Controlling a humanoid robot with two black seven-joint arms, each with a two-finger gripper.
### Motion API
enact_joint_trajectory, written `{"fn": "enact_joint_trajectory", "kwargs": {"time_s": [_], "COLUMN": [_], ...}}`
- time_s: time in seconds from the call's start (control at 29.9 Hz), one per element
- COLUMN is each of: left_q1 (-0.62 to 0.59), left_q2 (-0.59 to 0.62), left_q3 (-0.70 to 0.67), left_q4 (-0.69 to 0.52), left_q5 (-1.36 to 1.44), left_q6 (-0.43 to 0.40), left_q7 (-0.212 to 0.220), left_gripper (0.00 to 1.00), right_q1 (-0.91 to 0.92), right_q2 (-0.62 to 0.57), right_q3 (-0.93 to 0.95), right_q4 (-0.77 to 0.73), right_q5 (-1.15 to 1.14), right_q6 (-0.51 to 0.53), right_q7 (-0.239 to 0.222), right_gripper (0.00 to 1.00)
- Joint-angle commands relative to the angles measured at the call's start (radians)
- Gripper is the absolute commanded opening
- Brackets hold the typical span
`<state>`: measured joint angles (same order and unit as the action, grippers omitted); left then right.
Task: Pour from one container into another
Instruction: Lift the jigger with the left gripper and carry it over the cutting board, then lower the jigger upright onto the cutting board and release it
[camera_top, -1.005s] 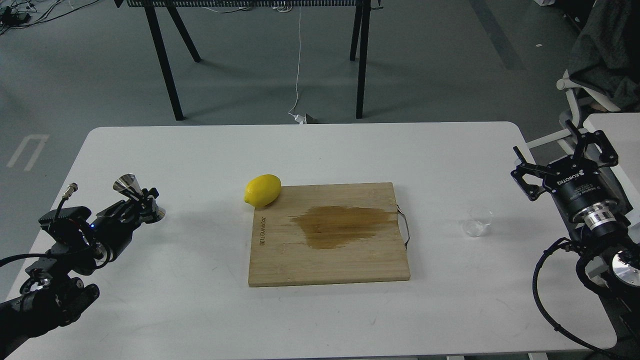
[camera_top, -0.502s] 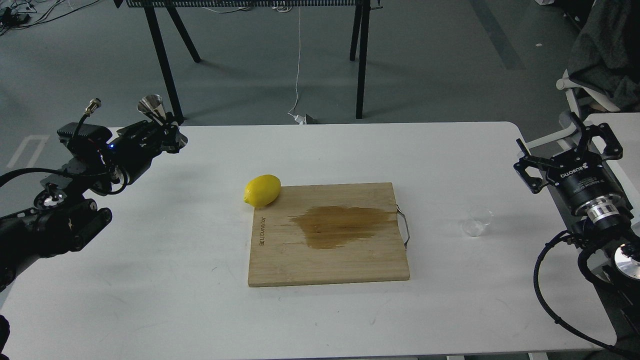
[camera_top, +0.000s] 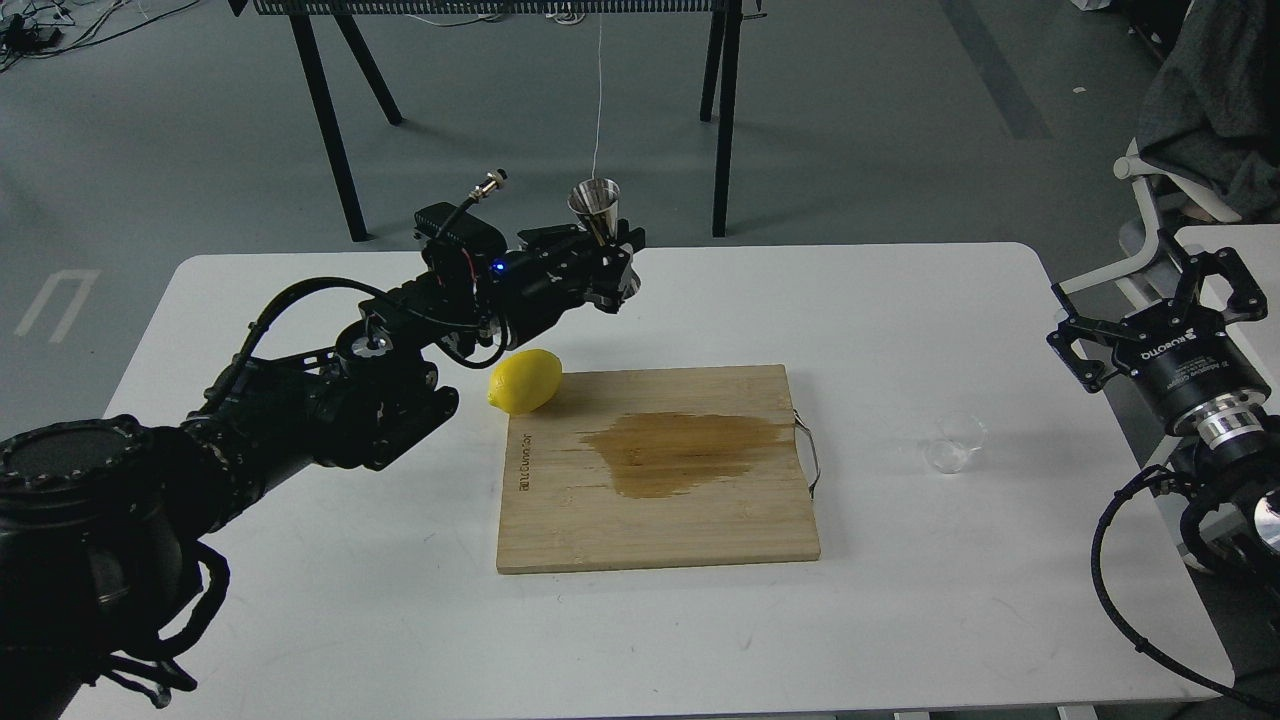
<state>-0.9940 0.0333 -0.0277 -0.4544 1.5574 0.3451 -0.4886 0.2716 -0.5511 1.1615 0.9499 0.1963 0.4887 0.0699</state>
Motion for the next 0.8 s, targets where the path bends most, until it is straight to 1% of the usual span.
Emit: {"fn": "enact_joint_trajectory", "kwargs": {"time_s": [0.0, 0.13, 0.27, 0.37, 0.54, 0.77], "left_q1": [0.015, 0.054, 0.083, 0.116, 0.144, 0.146], "left_q2": [-0.033, -0.033, -0.033, -0.033, -0.033, -0.033], "left_q3": [0.061, 0.101, 0.129, 0.159, 0.16, 0.152], "left_q4": [0.002, 0.008, 0.052, 0.057, 0.059, 0.048], "left_q5": [0.0, 0.003, 0.001, 0.0, 0.0, -0.005], "left_q6": [0.0, 0.003, 0.006, 0.031, 0.041, 0.043], "left_q7": [0.0, 0.0, 0.0, 0.0, 0.0, 0.0], "left_gripper": [0.08, 0.08, 0.08, 0.08, 0.08, 0.08], "right_q1": [-0.002, -0.002, -0.002, -0.002, -0.003, -0.003], "right_q2": [-0.013, -0.015, -0.015, -0.015, -0.013, -0.012], "right_q3": [-0.003, -0.011, -0.017, -0.017, -0.019, -0.019], "right_q4": [-0.002, -0.002, -0.002, -0.003, -0.008, -0.016], "right_q5": [-0.001, -0.001, 0.0, 0.0, 0.0, 0.0], "right_q6": [0.0, 0.0, 0.0, 0.0, 0.0, 0.0], "right_q7": [-0.001, -0.001, -0.001, -0.001, -0.001, -0.001], "right_gripper": [0.99, 0.99, 0.99, 0.99, 0.99, 0.99]}}
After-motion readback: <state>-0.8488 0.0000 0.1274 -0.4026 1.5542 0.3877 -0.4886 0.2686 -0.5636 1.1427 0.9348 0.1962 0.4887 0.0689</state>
